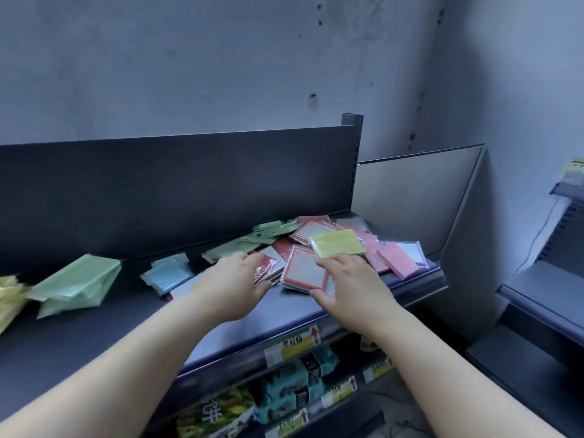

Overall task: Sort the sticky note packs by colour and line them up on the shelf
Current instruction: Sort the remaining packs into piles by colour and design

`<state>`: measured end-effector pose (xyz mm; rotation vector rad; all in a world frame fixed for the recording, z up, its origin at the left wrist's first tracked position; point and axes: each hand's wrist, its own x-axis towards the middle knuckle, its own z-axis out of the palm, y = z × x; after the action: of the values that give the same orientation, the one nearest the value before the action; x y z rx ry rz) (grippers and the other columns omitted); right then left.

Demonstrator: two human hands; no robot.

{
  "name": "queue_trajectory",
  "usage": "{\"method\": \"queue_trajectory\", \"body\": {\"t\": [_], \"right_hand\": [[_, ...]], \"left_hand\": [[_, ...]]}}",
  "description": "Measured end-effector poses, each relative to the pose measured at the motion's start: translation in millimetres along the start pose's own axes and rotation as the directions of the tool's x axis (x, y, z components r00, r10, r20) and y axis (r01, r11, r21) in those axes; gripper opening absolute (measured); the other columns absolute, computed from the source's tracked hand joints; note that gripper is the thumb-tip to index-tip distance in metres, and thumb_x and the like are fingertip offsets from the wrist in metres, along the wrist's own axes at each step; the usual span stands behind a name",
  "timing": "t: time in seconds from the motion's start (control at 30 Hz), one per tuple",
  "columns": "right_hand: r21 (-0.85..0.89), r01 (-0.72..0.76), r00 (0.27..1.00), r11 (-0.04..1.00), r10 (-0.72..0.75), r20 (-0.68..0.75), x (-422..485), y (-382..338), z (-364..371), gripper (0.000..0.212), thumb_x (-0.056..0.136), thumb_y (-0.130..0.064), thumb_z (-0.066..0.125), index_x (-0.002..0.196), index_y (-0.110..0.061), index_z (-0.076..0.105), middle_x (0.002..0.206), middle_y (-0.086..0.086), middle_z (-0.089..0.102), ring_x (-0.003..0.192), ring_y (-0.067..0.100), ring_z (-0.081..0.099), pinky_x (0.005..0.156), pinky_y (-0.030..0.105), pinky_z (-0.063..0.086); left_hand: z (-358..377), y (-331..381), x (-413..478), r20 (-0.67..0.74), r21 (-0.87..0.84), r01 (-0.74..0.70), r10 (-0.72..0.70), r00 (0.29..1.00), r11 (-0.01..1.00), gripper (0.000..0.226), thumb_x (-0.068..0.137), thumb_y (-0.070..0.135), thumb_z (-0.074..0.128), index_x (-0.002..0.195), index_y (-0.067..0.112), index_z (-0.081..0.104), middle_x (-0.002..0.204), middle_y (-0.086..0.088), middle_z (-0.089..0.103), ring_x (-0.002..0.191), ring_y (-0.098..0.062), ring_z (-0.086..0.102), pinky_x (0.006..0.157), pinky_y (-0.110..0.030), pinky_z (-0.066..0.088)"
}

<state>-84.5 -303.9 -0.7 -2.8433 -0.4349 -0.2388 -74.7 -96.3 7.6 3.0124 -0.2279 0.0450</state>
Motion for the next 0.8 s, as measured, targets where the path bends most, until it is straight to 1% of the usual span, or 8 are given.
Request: {"method": "queue_trajectory", "body": {"t": [0.17,0.3,0.37,0.47,0.53,0.67,0.73,0.8], "right_hand": [[-0.008,-0.051,0.998,0.999,0.051,0.029,22,23,3,0.059,0.091,-0.046,0.053,0.143,-0.026,0.036,0.142,-0.004,0.04,0.131,0.019,0.034,0.111,0.034,0.029],[-0.036,-0.087,0.993,0.996,0.09,0.08,50,40,6,0.062,0.09,-0.044,0.054,0.145,-0.027,0.031,0.146,-0.004,0.035,0.135,0.018,0.029,0.112,0.033,0.027],[-0.054,-0.099,0.988,0.994,0.104,0.117,66,49,5,0.066,0.089,-0.045,0.055,0.147,-0.028,0.028,0.149,-0.005,0.031,0.137,0.018,0.026,0.112,0.033,0.026],[-0.059,-0.1,0.978,0.993,0.109,0.18,89,60,5,0.07,0.086,-0.039,0.056,0.148,-0.032,0.024,0.153,-0.008,0.023,0.14,0.016,0.023,0.114,0.034,0.025],[-0.068,-0.089,0.965,0.994,0.103,0.242,101,66,5,0.076,0.083,-0.033,0.056,0.149,-0.033,0.019,0.156,-0.009,0.017,0.142,0.014,0.018,0.116,0.036,0.021],[-0.116,-0.074,0.923,0.99,0.113,0.369,121,71,3,0.085,0.083,-0.023,0.058,0.151,-0.034,0.008,0.158,-0.012,0.006,0.145,0.012,0.006,0.118,0.038,0.014],[-0.151,-0.052,0.905,0.987,0.111,0.411,129,71,2,0.089,0.082,-0.026,0.059,0.151,-0.035,0.005,0.159,-0.012,0.002,0.146,0.012,0.003,0.119,0.041,0.012],[-0.178,-0.038,0.893,0.983,0.113,0.435,134,70,1,0.091,0.08,-0.026,0.06,0.151,-0.035,0.003,0.159,-0.011,0.002,0.147,0.012,0.001,0.119,0.041,0.009]], "left_hand": [[-3,-8,58,-0.001,-0.004,0.037,-0.037,0.999,0.999,0.052,0.096,0.039,0.044,0.144,0.02,0.033,0.141,-0.006,0.043,0.127,-0.029,0.045,0.1,-0.04,0.042],[2,-20,112,0.013,-0.02,0.053,-0.053,0.999,0.998,0.05,0.096,0.037,0.043,0.143,0.019,0.035,0.139,-0.006,0.044,0.122,-0.029,0.049,0.097,-0.043,0.045],[6,-25,137,0.03,-0.044,0.036,-0.034,0.999,0.998,0.052,0.096,0.033,0.044,0.145,0.02,0.032,0.143,-0.005,0.042,0.125,-0.028,0.048,0.099,-0.042,0.045],[10,-31,174,0.067,-0.084,-0.004,0.01,0.998,0.996,0.059,0.093,0.022,0.044,0.15,0.021,0.026,0.151,-0.003,0.034,0.133,-0.026,0.04,0.106,-0.039,0.04],[12,-34,194,0.098,-0.11,-0.044,0.055,0.994,0.993,0.065,0.09,0.013,0.044,0.151,0.023,0.024,0.156,-0.001,0.028,0.14,-0.023,0.033,0.112,-0.034,0.033],[14,-37,219,0.269,-0.134,-0.165,0.196,0.943,0.977,0.071,0.088,0.004,0.04,0.152,0.029,0.02,0.16,0.004,0.014,0.146,-0.018,0.019,0.116,-0.025,0.018],[15,-40,226,0.33,-0.14,-0.209,0.245,0.912,0.968,0.072,0.088,0.004,0.04,0.151,0.031,0.021,0.16,0.007,0.016,0.146,-0.015,0.018,0.115,-0.023,0.016],[14,-43,230,0.342,-0.133,-0.223,0.256,0.904,0.966,0.07,0.087,0.007,0.044,0.15,0.032,0.025,0.158,0.007,0.023,0.143,-0.014,0.024,0.114,-0.025,0.02]]}}
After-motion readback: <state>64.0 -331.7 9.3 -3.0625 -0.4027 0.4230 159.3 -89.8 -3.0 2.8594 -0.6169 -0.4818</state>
